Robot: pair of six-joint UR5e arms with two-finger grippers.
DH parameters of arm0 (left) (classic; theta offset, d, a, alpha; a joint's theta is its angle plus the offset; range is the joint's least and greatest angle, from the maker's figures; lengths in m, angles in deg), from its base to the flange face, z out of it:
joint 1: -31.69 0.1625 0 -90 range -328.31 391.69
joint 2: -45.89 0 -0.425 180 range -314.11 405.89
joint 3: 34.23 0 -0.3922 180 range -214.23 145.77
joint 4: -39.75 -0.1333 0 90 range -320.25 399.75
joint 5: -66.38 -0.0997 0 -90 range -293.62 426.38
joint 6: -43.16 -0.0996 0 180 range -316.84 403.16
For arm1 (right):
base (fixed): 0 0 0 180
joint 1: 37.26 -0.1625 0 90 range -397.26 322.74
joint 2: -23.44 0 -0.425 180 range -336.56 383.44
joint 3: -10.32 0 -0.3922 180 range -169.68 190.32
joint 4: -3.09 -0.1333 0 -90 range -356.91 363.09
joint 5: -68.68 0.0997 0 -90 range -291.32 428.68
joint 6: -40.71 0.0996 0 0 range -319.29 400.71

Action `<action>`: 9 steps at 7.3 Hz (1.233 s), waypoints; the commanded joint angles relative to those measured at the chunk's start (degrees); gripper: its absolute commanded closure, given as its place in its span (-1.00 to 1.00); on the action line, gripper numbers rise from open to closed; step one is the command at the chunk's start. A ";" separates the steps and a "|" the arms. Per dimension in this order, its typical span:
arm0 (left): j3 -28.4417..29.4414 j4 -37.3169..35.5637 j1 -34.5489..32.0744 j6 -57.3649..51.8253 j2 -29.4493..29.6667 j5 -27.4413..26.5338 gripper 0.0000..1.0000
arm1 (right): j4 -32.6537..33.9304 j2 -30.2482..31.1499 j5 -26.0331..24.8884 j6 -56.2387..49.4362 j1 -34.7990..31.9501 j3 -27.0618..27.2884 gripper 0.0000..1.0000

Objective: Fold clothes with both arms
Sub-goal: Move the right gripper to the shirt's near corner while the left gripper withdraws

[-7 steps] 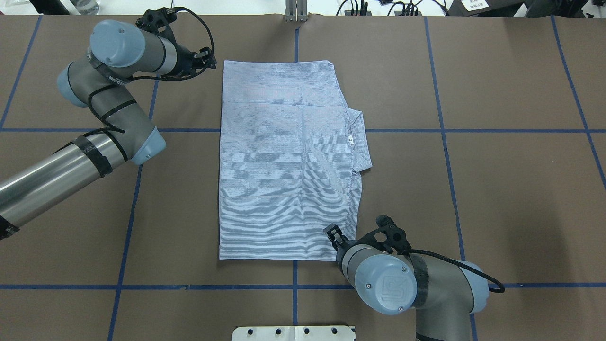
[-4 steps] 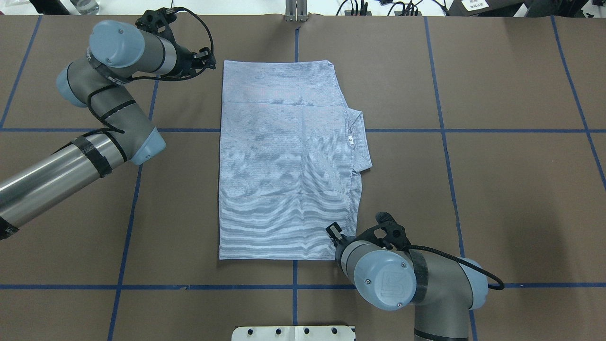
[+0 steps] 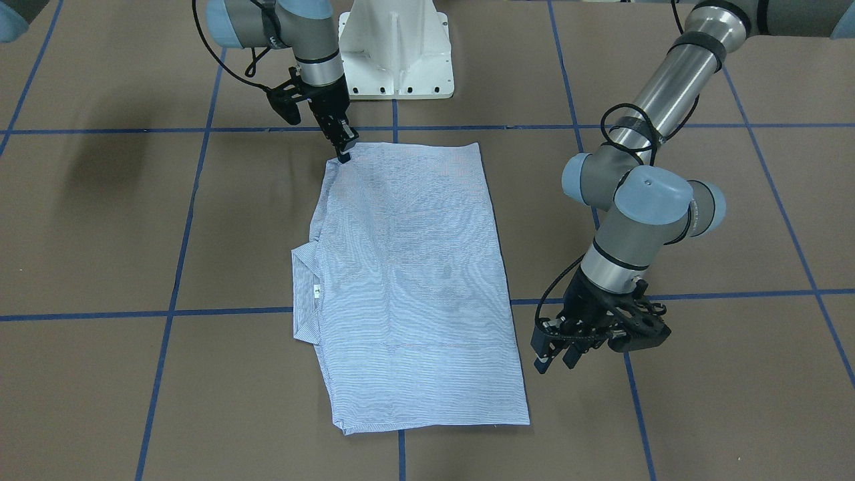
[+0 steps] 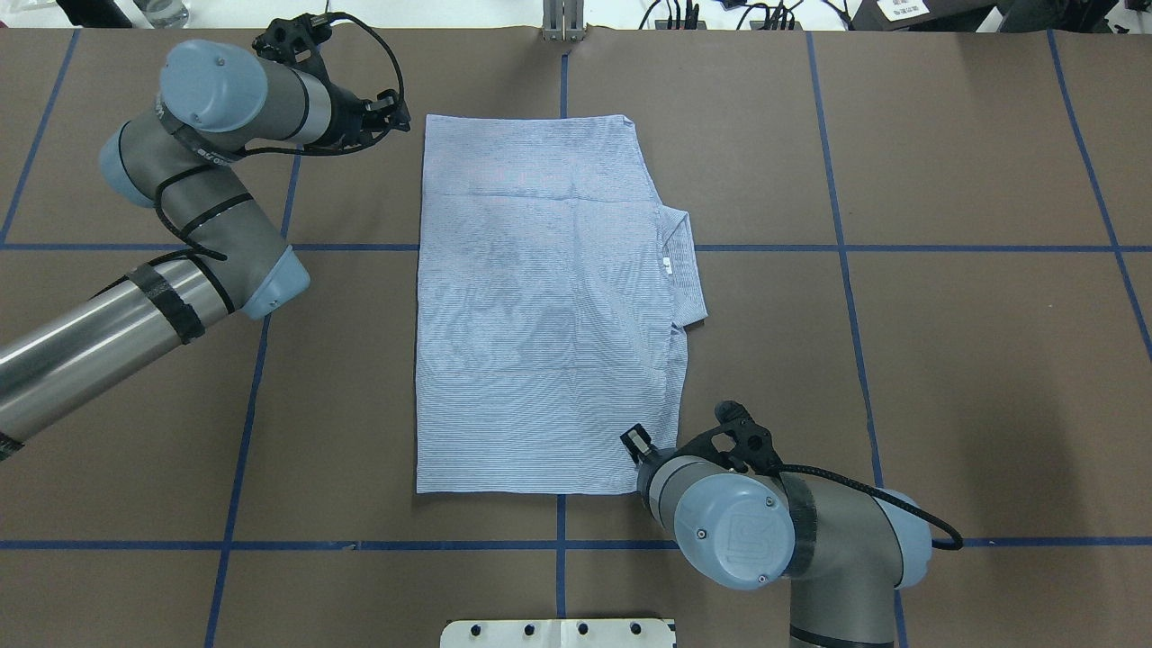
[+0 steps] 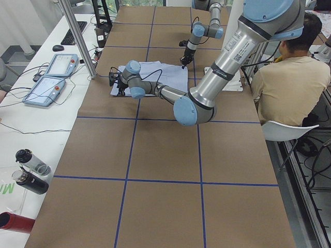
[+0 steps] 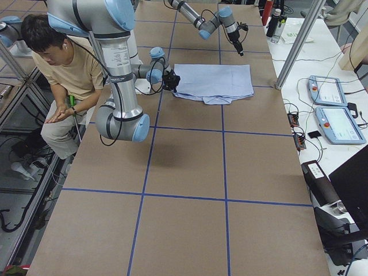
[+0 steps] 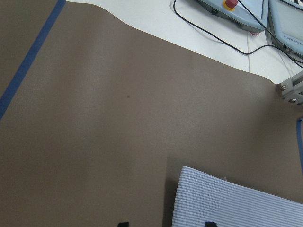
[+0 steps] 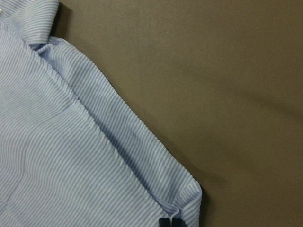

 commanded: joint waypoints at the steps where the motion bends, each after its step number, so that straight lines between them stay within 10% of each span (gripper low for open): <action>1: -13.37 -0.24 3.83 9.07 -9.41 0.16 -0.23 | 0.93 0.82 0.04 0.00 -0.27 2.45 1.00; 5: -36.42 0.03 17.26 26.93 -27.70 -0.27 -0.31 | 6.03 0.91 0.13 0.00 1.66 5.45 1.00; 9: -39.98 -0.15 34.67 43.74 -28.79 -10.36 -0.32 | 6.03 1.70 0.04 0.00 1.84 6.07 1.00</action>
